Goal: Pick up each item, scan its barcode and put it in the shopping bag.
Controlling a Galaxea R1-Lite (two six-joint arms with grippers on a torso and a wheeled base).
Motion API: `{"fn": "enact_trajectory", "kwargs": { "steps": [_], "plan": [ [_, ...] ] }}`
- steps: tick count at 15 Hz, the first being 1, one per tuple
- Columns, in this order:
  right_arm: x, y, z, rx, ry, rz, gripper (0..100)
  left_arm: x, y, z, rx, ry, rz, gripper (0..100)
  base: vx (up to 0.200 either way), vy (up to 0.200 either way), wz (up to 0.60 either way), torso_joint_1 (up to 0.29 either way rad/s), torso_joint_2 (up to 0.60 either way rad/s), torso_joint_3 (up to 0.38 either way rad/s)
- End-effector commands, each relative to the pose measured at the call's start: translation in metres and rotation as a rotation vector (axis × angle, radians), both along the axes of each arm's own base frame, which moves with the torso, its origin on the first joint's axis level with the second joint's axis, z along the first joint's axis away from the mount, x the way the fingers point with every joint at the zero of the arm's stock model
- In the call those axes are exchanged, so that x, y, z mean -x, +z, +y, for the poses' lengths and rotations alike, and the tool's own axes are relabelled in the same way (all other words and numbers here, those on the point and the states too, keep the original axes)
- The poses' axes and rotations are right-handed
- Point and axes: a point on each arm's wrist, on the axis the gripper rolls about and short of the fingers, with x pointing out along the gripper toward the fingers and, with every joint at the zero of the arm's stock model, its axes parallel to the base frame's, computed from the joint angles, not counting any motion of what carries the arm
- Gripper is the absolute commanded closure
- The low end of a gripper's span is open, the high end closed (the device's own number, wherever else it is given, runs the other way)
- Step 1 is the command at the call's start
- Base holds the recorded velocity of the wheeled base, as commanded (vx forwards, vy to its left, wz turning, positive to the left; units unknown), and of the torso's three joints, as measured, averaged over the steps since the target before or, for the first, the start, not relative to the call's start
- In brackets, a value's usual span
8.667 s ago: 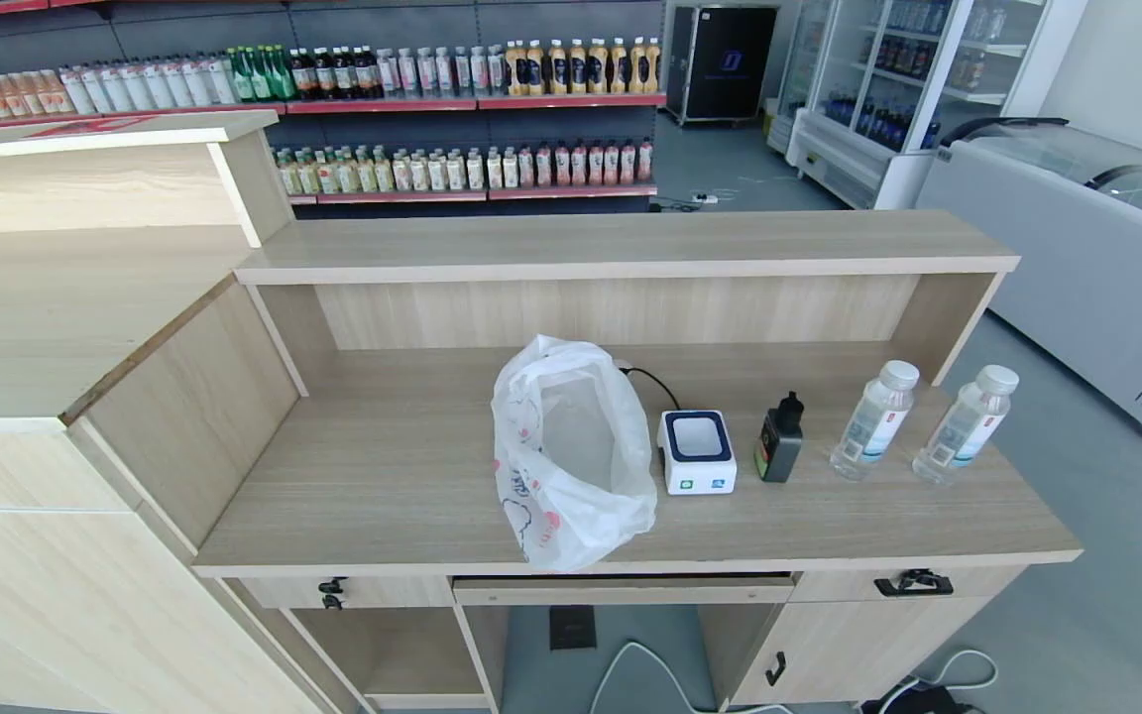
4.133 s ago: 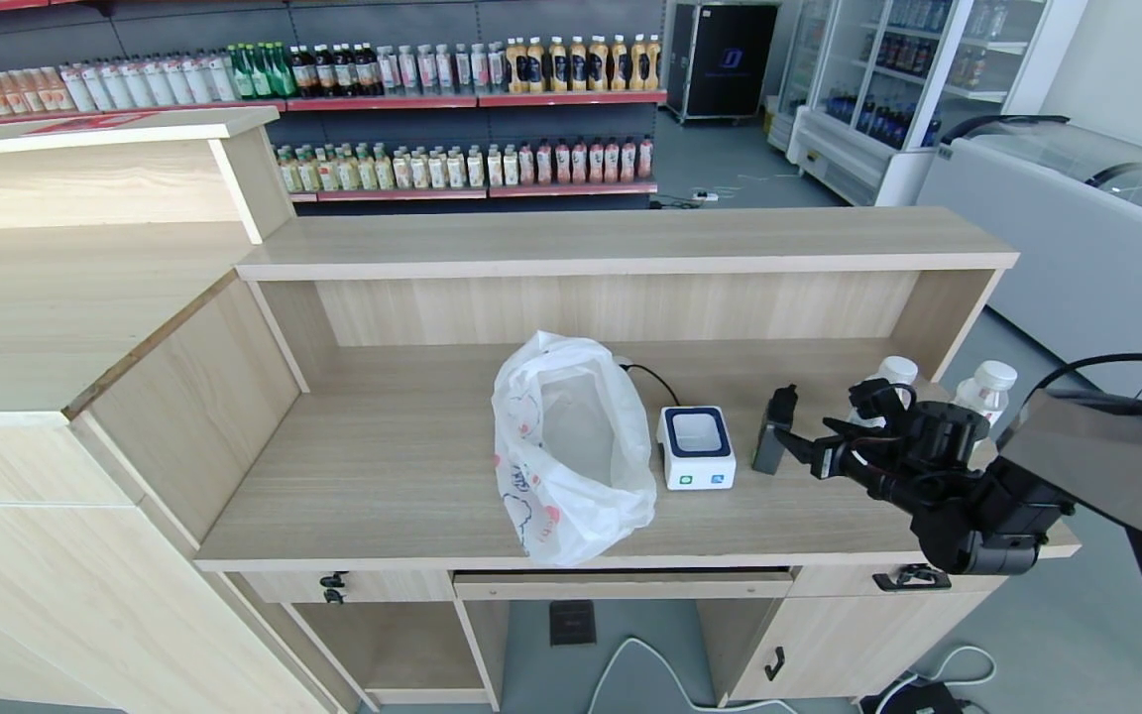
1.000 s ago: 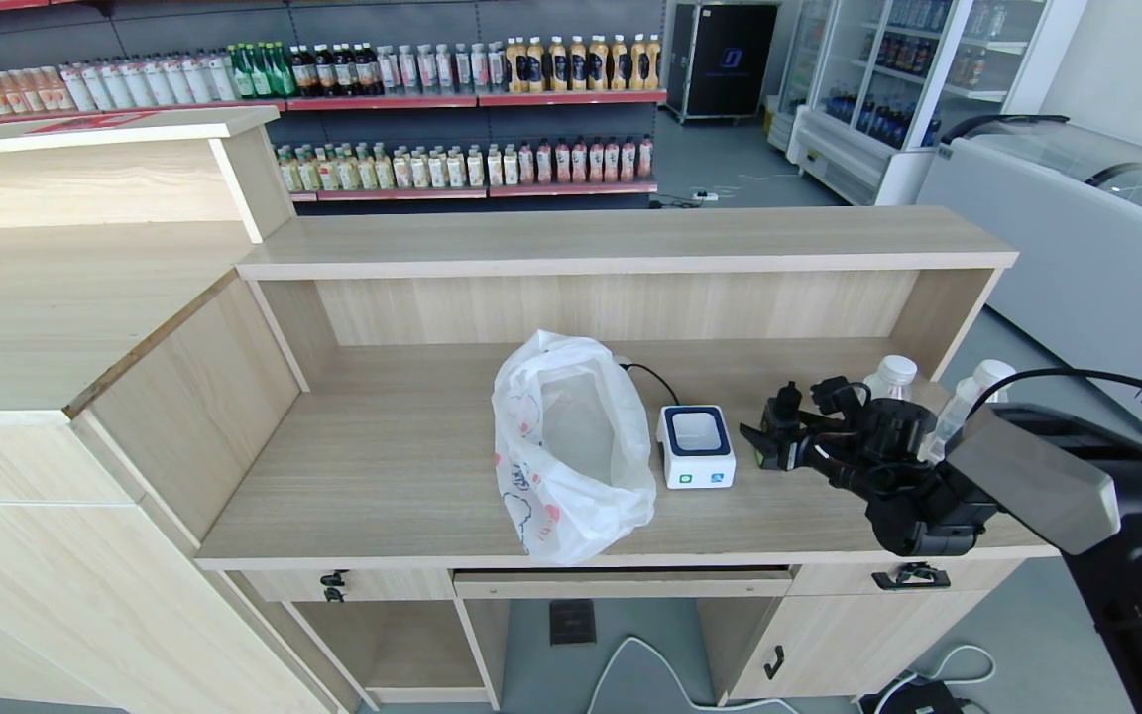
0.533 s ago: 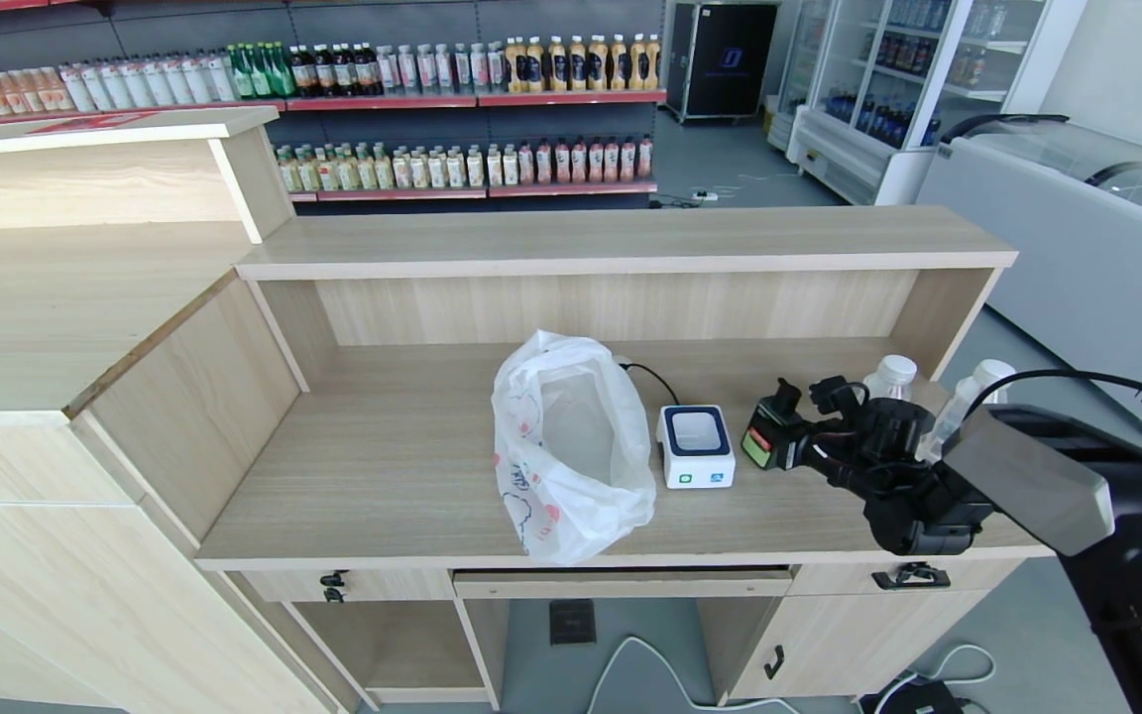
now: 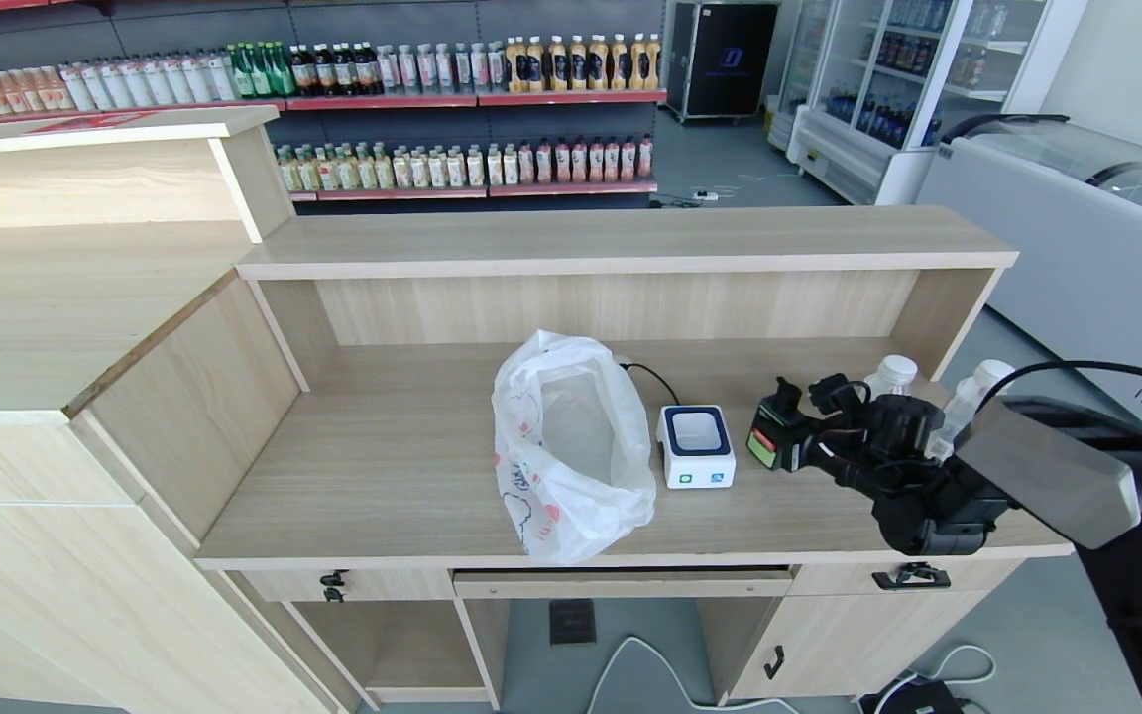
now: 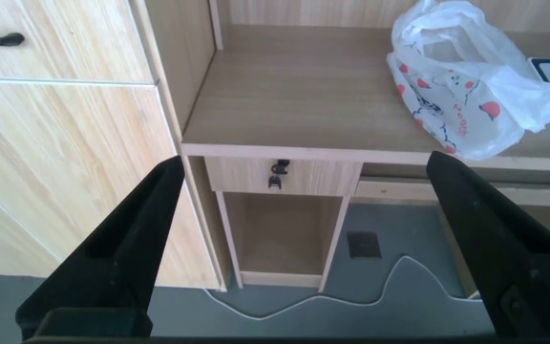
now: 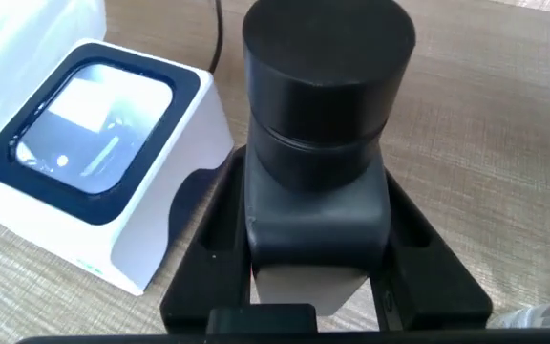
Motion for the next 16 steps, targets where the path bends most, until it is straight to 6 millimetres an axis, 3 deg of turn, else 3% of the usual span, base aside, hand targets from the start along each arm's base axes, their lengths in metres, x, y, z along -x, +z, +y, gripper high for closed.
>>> {"fn": "enact_trajectory", "kwargs": {
  "steps": [1, 3, 5, 7, 8, 10, 11, 12, 14, 16],
  "plan": [
    [0.044, 0.066, 0.022, 0.083, 0.127, -0.075, 100, 0.0, 0.0, 0.0, 0.0, 0.001, 0.0, 0, 0.0, 0.0, 0.0, 0.0, 0.0, 0.0],
    [0.089, 0.125, 0.041, 0.203, 0.267, -0.219, 100, 0.0, 0.0, 0.0, 0.0, 0.001, 0.0, 0, 0.0, 0.0, 0.0, 0.0, 0.0, 0.0],
    [0.129, 0.167, 0.053, 0.361, 0.313, -0.4, 100, 0.0, 0.0, 0.0, 0.0, 0.001, 0.0, 0, 0.0, 0.0, 0.0, 0.0, 0.0, 0.0],
    [0.153, 0.182, 0.052, 0.67, 0.319, -0.642, 100, 0.0, 0.0, 0.0, 0.0, 0.001, 0.0, 0, 0.0, 0.0, 0.0, 0.0, 0.0, 0.0],
    [0.161, 0.185, 0.053, 0.713, 0.32, -0.688, 100, 0.0, 0.0, 0.0, 0.0, 0.001, 0.0, 0, 0.0, 0.0, 0.0, 0.0, 0.0, 0.0],
    [0.183, 0.198, 0.071, 0.823, 0.397, -0.895, 100, 0.0, 0.0, 0.0, 0.0, 0.001, 0.0, 0, 0.0, 0.0, 0.0, 0.0, 0.0, 0.0],
    [0.201, 0.217, 0.09, 0.906, 0.417, -1.099, 100, 0.0, 0.0, 0.0, 0.0, 0.001, 0.0, 0, 0.0, 0.0, 0.0, 0.0, 0.0, 0.0],
    [0.216, 0.231, 0.096, 0.967, 0.397, -1.23, 100, 0.0, 0.0, 0.0, 0.0, 0.001, 0.0, 0, 0.0, 0.0, 0.0, 0.0, 0.0, 0.0],
    [0.247, 0.239, 0.11, 1.086, 0.394, -1.444, 100, 0.0, 0.0, 0.0, 0.0, 0.001, 0.0, 0, 0.0, 0.0, 0.0, 0.0, 0.0, 0.0],
    [0.258, 0.239, 0.12, 1.146, 0.39, -1.559, 100, 0.0, 0.0, 0.0, 0.0, 0.001, 0.0, 0, 0.0, 0.0, 0.0, 0.0, 0.0, 0.0]
  ]
}}
